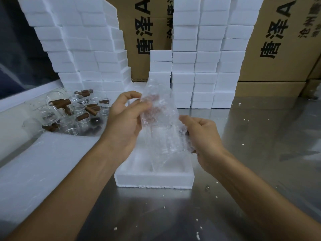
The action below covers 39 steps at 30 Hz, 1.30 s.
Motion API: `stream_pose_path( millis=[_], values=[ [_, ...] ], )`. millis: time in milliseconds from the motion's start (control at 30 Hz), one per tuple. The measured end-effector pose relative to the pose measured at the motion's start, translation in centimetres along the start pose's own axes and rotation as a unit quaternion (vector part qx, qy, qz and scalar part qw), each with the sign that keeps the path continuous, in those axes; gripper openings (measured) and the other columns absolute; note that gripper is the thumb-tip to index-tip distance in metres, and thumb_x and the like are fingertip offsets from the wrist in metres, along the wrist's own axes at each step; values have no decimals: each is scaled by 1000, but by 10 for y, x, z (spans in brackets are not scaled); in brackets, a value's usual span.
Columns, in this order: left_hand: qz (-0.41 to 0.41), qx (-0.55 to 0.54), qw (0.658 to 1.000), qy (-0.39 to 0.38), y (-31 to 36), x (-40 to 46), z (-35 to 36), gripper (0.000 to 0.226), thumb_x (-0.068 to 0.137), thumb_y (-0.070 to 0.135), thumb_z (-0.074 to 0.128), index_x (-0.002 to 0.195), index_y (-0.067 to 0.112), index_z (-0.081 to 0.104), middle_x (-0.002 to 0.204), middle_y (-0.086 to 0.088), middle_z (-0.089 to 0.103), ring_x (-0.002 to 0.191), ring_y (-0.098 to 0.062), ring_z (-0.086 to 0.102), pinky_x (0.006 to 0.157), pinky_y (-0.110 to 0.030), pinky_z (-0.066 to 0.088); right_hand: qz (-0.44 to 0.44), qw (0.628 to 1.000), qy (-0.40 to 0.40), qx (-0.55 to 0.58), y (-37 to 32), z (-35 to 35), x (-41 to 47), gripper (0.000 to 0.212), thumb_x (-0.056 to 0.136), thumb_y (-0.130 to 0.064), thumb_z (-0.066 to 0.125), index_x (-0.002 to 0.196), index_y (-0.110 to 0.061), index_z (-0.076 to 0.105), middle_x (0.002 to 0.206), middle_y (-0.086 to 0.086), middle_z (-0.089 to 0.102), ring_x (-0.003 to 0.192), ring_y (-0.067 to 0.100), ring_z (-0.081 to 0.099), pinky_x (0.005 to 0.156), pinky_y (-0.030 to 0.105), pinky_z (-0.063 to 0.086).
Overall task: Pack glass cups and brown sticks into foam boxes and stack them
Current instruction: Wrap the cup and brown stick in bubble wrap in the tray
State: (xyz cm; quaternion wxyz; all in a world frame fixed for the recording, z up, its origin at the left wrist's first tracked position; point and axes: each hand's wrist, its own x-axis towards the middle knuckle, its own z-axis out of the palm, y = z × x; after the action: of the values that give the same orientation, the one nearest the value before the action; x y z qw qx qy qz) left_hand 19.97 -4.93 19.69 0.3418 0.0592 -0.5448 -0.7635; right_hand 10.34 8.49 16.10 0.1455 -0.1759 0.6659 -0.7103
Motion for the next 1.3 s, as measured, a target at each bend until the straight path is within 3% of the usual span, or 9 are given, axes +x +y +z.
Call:
stream_pose_path(
  millis=[200,367,600,800,933,1033,1167,1233,1300],
  values=[
    [147,139,969,141,11,8,-18,21,81,1,75,83,19,63,70,4,67,60,-14,65,59,-24,50,-46,998,39,-15,-3,-6,3,54,90,-20,63,44,-25,35,48,-4,29,39,12,20,38,18,19],
    [198,242,950,12,-4,-6,-1,6,80,20,71,85,21,75,79,7,76,78,-11,72,72,-23,57,-60,996,68,-12,-3,-7,6,55,89,-22,63,41,-23,36,51,0,29,43,15,19,42,21,17],
    [199,429,861,-185,-12,-21,3,49,62,58,82,103,35,69,101,22,71,100,2,65,88,-11,47,-145,985,97,-4,-9,-8,1,54,91,-21,60,38,-22,45,41,-14,36,40,8,31,42,17,28],
    [181,403,860,-255,-5,-20,3,30,65,35,88,87,22,73,83,12,73,83,-8,69,79,-20,48,-239,965,112,-10,-13,-1,-7,55,93,-16,58,48,-22,27,44,-13,23,43,7,22,41,17,22],
    [140,370,867,-302,-5,-22,5,13,70,22,87,73,24,75,73,7,74,70,-11,70,71,-28,54,-314,944,105,-20,-15,5,-12,51,95,-15,61,58,4,31,52,21,30,45,11,31,44,13,29],
    [116,389,857,-318,-6,-23,5,11,71,26,86,74,26,76,76,7,75,73,-15,72,73,-39,57,-315,944,93,-25,-16,6,-15,51,95,-16,61,60,9,35,54,26,37,43,9,35,45,10,33],
    [258,451,837,-171,-18,-24,8,33,68,36,87,83,12,71,85,4,70,79,-13,66,74,-34,52,-238,967,83,33,-18,1,-8,52,96,-19,60,50,-17,38,43,-10,36,42,2,35,46,11,32],
    [329,450,828,-59,-30,-28,15,46,66,40,86,91,12,60,99,1,58,93,-11,57,78,-21,47,-174,979,85,70,-19,-3,-4,49,95,-26,61,50,-22,43,51,-7,41,49,9,38,50,19,34],
    [279,385,880,-26,-37,-35,25,54,68,43,83,107,25,51,113,5,50,105,-7,54,83,-14,45,-110,987,54,103,-18,-6,-1,36,96,-32,60,64,-16,53,63,7,44,57,18,42,54,28,36]
  ],
)
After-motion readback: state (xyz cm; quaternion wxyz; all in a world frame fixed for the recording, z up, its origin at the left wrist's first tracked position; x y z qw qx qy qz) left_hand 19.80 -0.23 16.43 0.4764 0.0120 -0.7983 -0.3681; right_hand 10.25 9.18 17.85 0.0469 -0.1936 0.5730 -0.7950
